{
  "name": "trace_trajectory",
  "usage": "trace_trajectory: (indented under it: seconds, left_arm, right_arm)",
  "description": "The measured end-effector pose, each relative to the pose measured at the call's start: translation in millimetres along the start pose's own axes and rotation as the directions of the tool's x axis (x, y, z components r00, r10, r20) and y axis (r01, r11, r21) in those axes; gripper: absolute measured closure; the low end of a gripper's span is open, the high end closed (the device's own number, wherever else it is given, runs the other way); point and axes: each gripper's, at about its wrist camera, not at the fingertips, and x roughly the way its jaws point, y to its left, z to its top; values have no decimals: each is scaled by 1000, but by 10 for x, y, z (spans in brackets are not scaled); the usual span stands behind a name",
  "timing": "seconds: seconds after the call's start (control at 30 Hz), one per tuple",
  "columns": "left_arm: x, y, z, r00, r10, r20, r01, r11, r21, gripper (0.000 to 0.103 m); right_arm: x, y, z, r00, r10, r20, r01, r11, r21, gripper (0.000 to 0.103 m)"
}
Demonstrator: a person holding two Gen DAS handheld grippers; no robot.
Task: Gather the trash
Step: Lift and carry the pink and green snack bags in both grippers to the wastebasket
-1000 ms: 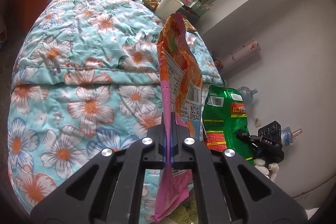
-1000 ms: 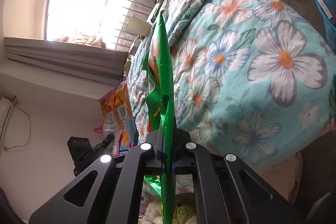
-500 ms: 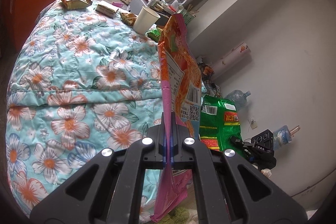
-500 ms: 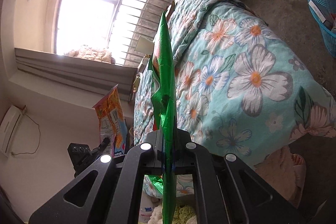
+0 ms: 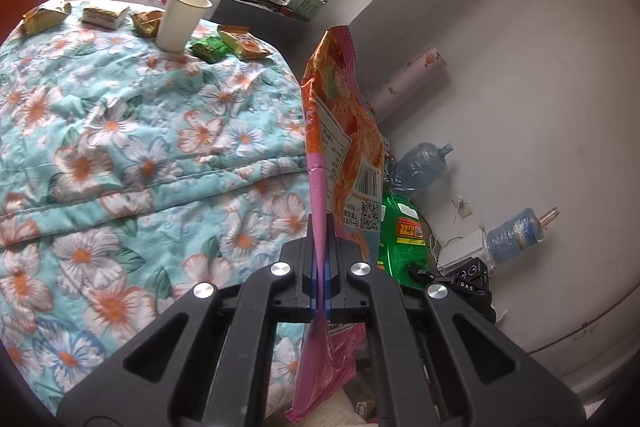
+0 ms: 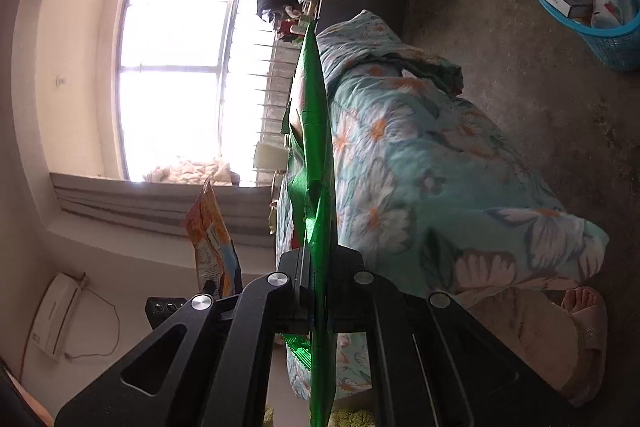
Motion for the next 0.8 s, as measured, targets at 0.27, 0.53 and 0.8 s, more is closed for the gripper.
trace_trajectory:
  seconds: [0.27, 0.53, 0.8]
  left_arm:
    - [1098, -655, 185, 986, -103, -132, 117, 988, 96, 103]
    - [1808, -1103, 180, 967, -106, -233, 156, 965, 211, 103]
    - [2238, -1214, 207, 954, -59, -295, 137, 958, 251, 103]
  right_arm:
    - [-633, -943, 596, 962, -14, 274, -72, 951, 302, 99]
    - [-703, -1834, 1565, 892, -230, 390, 11, 872, 489, 98]
    - [-631, -2511, 2276, 778, -527, 343, 235, 750, 619, 58]
